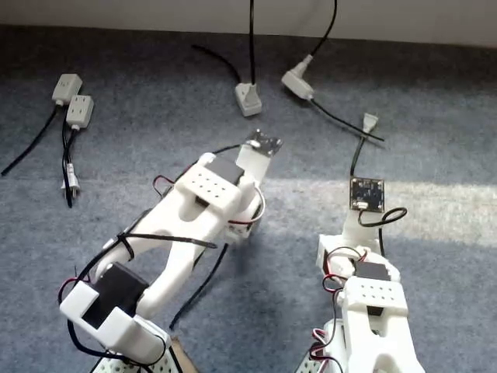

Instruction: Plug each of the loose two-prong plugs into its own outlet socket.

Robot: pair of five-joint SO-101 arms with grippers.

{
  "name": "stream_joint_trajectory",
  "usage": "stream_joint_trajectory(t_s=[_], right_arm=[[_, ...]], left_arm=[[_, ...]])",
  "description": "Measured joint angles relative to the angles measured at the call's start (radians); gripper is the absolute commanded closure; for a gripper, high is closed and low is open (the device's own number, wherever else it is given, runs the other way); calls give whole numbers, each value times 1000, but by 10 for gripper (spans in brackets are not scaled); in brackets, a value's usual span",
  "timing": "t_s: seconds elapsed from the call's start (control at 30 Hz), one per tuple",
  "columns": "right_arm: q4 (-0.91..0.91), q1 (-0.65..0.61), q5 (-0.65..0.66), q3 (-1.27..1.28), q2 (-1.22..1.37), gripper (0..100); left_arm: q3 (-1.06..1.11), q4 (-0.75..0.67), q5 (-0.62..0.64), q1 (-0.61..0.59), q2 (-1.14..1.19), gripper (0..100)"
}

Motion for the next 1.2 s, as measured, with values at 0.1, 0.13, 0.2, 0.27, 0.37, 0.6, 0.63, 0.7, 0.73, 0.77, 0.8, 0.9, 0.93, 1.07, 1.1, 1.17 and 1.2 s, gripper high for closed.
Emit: stream_joint_trajectory(t_s=[0.1, 0.13, 0.2, 0.27, 0.37, 0.6, 0.63, 0.7, 0.73, 0.77, 0.8, 0.9, 0.93, 1.07, 1.1, 1.17, 1.2], right_arm=[[0, 0, 0, 0, 0, 779], [0, 0, 0, 0, 0, 779], [0, 0, 0, 0, 0, 779], [0, 0, 0, 0, 0, 779], [0, 0, 0, 0, 0, 779], [0, 0, 0, 0, 0, 779], [0, 0, 0, 0, 0, 779], [0, 0, 0, 0, 0, 779], [0, 0, 0, 0, 0, 779], [0, 0, 0, 0, 0, 779], [0, 0, 0, 0, 0, 779], [0, 0, 0, 0, 0, 779], [0, 0, 0, 0, 0, 779], [0, 0, 0, 0, 0, 779], [0, 0, 0, 0, 0, 779], [0, 0, 0, 0, 0, 779], [0, 0, 0, 0, 0, 779]], left_arm=[[-133, -2, -8, -23, 0, 923], [-181, -2, -8, -37, 0, 924], [-276, -2, -11, -64, 15, 924], [-379, -2, -44, -87, 55, 924], [-552, 11, -63, -112, 161, 923], [-1112, 147, -89, -121, 563, 923], [-1203, 161, -94, -121, 623, 923], [-1390, 175, -107, -120, 746, 923], [-1478, 175, -120, -120, 804, 923], [-1559, 176, -132, -120, 861, 923], [-1631, 176, -144, -120, 913, 923], [-1771, 155, -166, -120, 1057, 922], [-1788, 140, -167, -120, 1096, 920], [-1803, 80, -170, -129, 1201, 838], [-1803, 74, -170, -133, 1215, 827], [-1812, 66, -170, -141, 1241, 823], [-1817, 66, -170, -147, 1258, 822]])
